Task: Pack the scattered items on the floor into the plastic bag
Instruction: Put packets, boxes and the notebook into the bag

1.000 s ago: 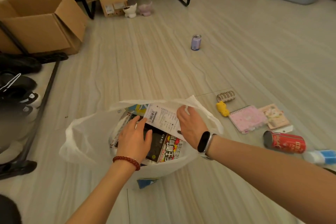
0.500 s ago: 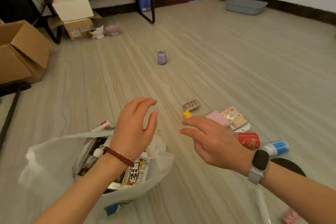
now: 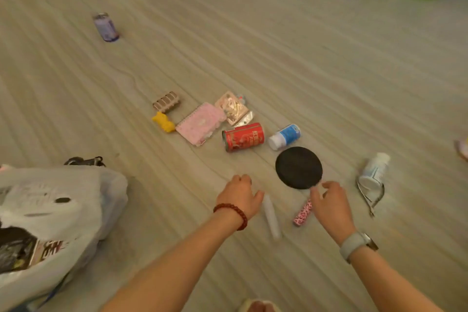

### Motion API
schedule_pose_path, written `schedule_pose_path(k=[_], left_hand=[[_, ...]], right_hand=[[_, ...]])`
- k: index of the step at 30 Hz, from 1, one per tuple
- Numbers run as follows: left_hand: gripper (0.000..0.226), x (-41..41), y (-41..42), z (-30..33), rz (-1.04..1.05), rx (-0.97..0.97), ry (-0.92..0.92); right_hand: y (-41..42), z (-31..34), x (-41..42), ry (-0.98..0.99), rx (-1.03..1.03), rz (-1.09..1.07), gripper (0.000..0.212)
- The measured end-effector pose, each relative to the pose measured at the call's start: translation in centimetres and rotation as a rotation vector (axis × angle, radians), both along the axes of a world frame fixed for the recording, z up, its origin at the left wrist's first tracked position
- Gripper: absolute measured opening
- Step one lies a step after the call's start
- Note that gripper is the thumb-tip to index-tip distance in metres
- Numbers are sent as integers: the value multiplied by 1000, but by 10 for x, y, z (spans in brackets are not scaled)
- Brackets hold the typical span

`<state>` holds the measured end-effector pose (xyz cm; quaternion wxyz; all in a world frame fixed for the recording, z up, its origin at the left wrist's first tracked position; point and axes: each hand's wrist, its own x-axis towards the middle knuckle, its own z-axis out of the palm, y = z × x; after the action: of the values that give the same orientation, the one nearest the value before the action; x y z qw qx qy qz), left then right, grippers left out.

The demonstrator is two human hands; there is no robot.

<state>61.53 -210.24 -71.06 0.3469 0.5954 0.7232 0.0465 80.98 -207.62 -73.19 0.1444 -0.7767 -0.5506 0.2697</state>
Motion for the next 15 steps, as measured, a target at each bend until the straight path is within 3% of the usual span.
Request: schedule_pose_path(k=[2,5,9,15], left_hand=[[57,32,-15,-30,110,-124,-63],[63,56,-31,-57,114,-166,35],[44,49,-29,-68,-11,-118,178],[28,-6,-20,-30,-78,2,125]], right_hand=[[-18,-21,4,38,-117,-101,46],[-28,-50,3,81,-155,-131,52],[-26,-71,-5,43,-162,-28,32],[-39,-48,-30,212,-55,60,2]])
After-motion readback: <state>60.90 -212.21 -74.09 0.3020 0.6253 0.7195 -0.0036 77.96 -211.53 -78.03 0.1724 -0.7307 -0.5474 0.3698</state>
